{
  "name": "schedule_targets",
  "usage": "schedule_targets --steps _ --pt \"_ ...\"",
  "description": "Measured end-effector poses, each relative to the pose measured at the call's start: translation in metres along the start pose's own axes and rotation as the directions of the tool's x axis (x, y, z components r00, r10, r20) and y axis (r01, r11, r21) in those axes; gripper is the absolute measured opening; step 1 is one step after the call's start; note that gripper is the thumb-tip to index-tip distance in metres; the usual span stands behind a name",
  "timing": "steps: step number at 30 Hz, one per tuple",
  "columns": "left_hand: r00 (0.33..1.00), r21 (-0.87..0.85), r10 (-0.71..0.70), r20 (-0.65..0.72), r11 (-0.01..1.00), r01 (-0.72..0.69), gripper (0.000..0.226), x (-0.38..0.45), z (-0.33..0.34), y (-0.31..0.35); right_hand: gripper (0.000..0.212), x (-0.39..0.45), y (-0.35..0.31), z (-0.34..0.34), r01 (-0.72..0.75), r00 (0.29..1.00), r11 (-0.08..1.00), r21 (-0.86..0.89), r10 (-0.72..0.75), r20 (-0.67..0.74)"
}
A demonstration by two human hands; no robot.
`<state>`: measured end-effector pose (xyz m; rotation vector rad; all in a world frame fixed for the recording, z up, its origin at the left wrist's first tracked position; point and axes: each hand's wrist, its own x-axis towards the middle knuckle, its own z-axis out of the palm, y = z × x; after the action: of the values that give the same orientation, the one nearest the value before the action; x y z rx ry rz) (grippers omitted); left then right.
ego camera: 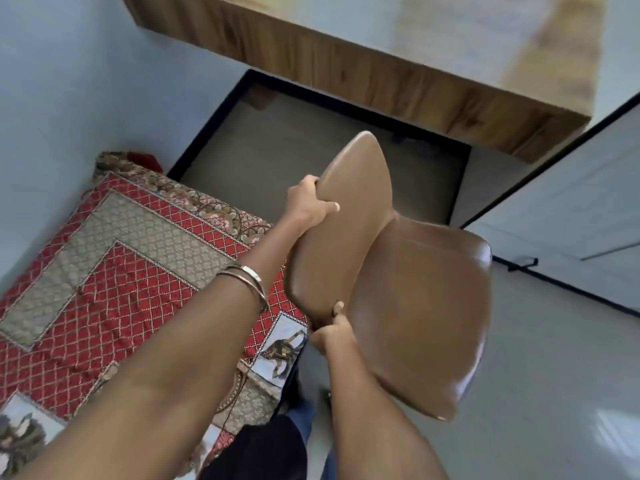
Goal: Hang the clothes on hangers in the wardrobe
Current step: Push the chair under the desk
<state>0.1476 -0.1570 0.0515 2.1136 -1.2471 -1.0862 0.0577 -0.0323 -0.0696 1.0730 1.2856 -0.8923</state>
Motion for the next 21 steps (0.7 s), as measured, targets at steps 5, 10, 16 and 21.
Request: schedule_targets --steps 5,10,16,21 --pt "0.983 -0.171 -0.046 0.179 0.982 0.078 0.051 0.034 -0.003 0.006 0.045 0.017 0.023 -0.003 0.123 0.985 0.987 0.102 -0.133 0.106" --pt "0.909 -0.242 -0.074 0.411 0.952 0.187 0.028 0.052 -0.002 0.003 0.034 0.023 0.037 0.0 0.118 0.965 0.971 0.209 -0.162 0.207" --pt "0.904 -0.298 -0.044 0.426 0.936 0.186 0.035 0.066 0.001 0.021 0.038 0.018 0.025 0.015 0.096 0.966 0.962 0.258 -0.153 0.21" --pt "0.936 -0.416 -0.03 0.35 0.891 0.184 0.04 0.056 0.001 0.015 0.04 0.015 0.013 0.007 0.16 0.964 0.979 0.126 -0.183 0.195"
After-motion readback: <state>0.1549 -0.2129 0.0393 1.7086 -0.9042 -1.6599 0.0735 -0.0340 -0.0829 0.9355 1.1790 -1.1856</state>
